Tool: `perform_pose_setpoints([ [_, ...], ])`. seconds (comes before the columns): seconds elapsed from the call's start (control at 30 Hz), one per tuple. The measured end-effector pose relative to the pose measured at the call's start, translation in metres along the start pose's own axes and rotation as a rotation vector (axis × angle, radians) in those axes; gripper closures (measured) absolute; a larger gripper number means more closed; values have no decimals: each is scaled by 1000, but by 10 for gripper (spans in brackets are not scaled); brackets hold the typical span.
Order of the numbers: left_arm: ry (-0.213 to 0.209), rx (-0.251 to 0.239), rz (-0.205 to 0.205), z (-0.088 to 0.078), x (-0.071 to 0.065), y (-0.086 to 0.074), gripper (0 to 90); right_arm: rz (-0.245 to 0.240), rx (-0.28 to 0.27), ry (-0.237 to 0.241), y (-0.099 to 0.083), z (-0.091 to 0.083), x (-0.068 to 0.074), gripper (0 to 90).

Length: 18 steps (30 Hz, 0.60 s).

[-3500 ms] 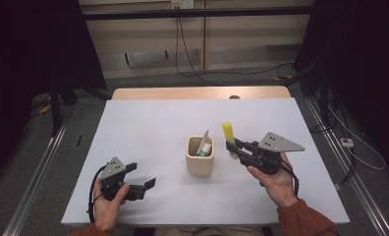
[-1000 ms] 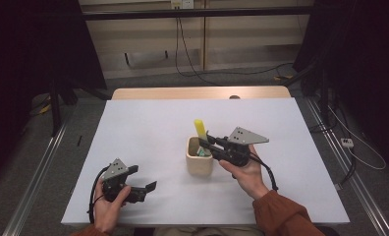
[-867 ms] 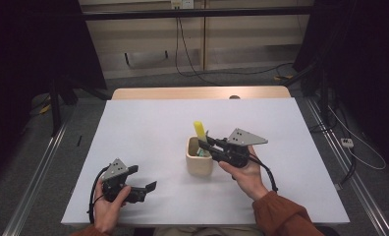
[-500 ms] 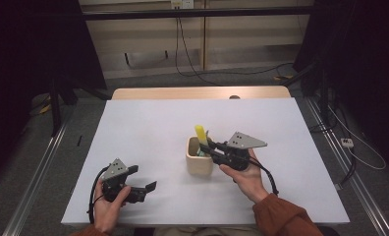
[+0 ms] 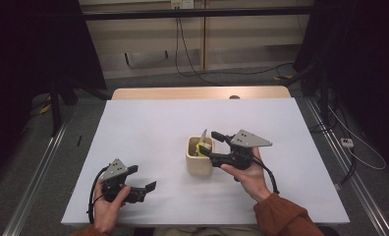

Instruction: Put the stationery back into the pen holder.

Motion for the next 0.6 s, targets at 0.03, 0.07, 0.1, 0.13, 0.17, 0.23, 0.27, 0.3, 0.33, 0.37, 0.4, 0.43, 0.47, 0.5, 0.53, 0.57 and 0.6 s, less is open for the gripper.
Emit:
perform_pose_setpoints([
  [0.03, 0, 1, 0, 0, 0, 0, 60, 1, 1, -9, 1, 0, -1, 262],
  [0.07, 2, 5, 2, 0, 0, 0, 60, 3, 5, -11, 1, 0, -2, 242],
  [0.1, 1, 0, 1, 0, 0, 0, 60, 5, 4, -12, 1, 0, -2, 215],
  [0.13, 0, 0, 0, 0, 0, 0, 60, 7, 12, -20, 1, 0, -3, 189],
  [0.17, 0, 0, 1, 0, 0, 0, 60, 9, 16, -25, 0, 0, -4, 168],
  [0.23, 1, 1, 0, 0, 0, 0, 60, 23, 24, -25, -1, 0, -5, 141],
  [0.27, 1, 2, 1, 0, 0, 0, 60, 22, 33, -31, -2, 0, -6, 132],
  [0.3, 2, 1, 0, 0, 1, 0, 60, 20, 36, -28, -2, 0, -6, 120],
  [0.33, 2, 1, -1, 0, 1, 0, 60, 16, 45, -29, -3, -1, -6, 112],
  [0.37, 4, 0, 0, 0, 1, 0, 60, 11, 49, -31, -4, -1, -6, 112],
  [0.4, 3, 2, 1, 0, 1, 0, 60, 7, 55, -26, -4, -1, -5, 111],
  [0.43, 6, 4, 0, -1, 2, 0, 60, 4, 70, -21, -6, -2, -5, 104],
  [0.47, 10, 1, -2, -2, 2, 0, 60, -2, 78, -25, -6, -3, -5, 86],
  [0.5, 14, -4, -5, -2, 3, 1, 60, -3, 80, -26, -7, -5, -6, 82],
  [0.53, 13, -6, -8, -3, 4, 1, 60, -4, 87, -26, -8, -6, -6, 88],
  [0.57, 16, -3, -9, -3, 4, 0, 60, -4, 87, -31, -8, -8, -7, 86],
  [0.6, 18, -3, -11, -4, 5, 0, 60, -3, 87, -35, -8, -9, -8, 85],
])
Point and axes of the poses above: each handheld gripper's, and its own axes: z roughly forward along the jaws, y roughly out of its top, x roughly to its left, the point moved 10 cm from there along z, roughly forward along the jaws, and after that the axes turned 1 degree about y, right-handed, at the moved point
